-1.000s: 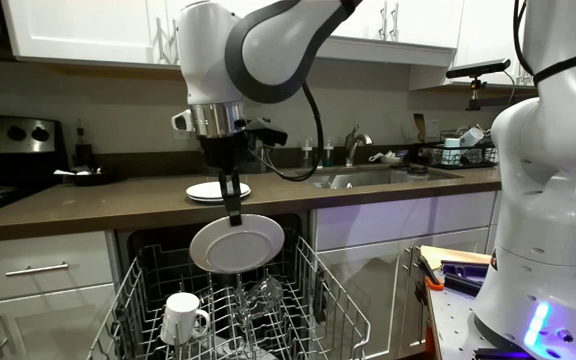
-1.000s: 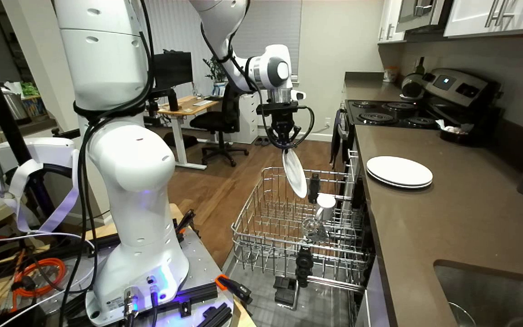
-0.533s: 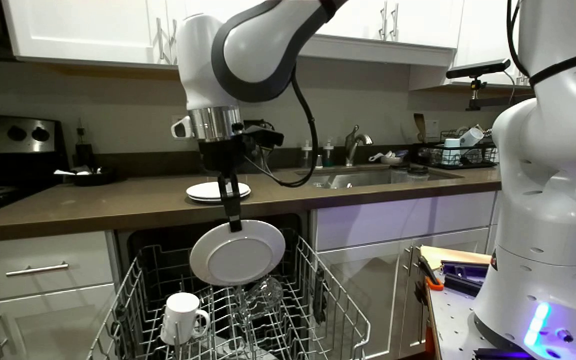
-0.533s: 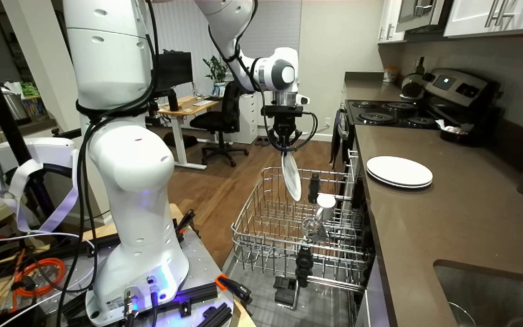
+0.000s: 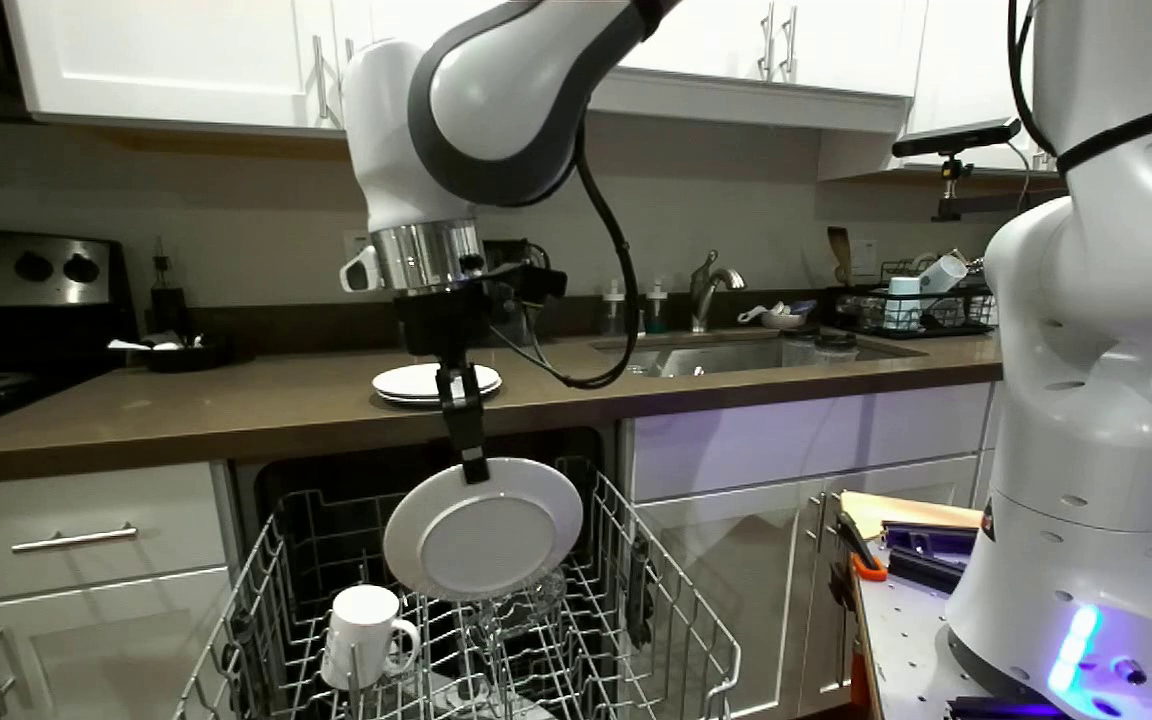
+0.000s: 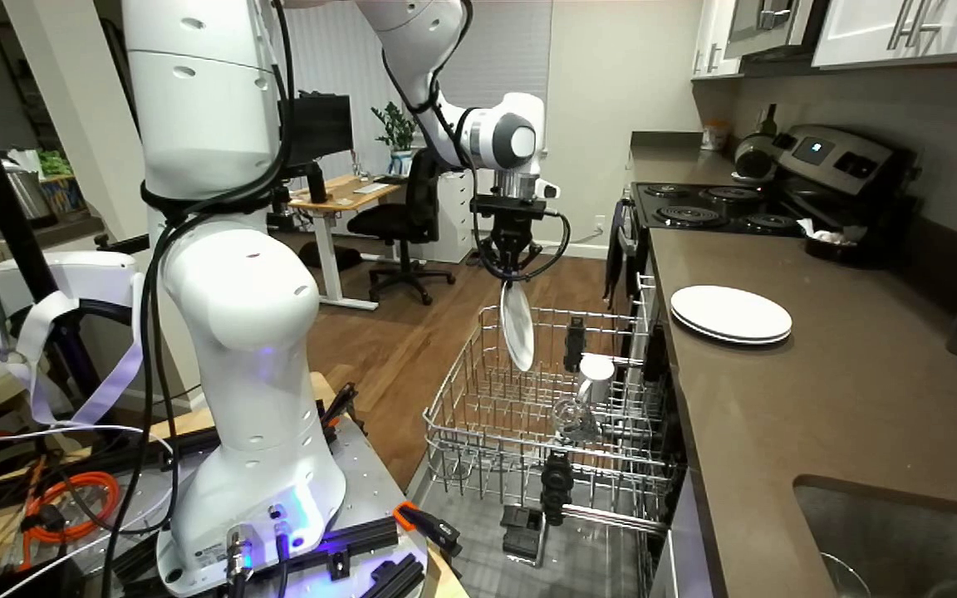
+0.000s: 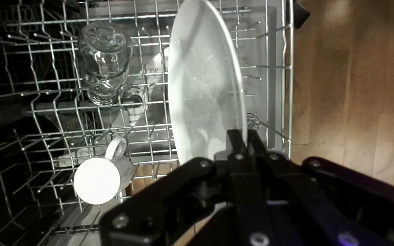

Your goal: Remove the topmost plate from the stack on the counter and put it inside the dishwasher

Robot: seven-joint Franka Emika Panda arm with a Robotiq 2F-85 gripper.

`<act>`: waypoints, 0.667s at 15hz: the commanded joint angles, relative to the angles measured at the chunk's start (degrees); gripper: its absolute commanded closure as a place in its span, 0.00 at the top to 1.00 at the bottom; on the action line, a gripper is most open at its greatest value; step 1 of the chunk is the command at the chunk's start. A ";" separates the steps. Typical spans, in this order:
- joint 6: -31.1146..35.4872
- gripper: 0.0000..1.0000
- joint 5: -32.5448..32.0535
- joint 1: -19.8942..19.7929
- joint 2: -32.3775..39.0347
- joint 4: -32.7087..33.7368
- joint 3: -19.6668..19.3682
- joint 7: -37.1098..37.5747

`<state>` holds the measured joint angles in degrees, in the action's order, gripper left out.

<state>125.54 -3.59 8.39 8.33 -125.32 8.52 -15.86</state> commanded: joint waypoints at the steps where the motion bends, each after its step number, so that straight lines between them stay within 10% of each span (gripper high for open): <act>1: -1.77 0.05 4.06 -0.52 0.21 0.83 0.96 -2.29; 10: -3.49 0.05 8.24 -0.91 3.49 1.27 1.73 -4.97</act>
<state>124.16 2.52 8.39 11.24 -125.30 9.46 -17.72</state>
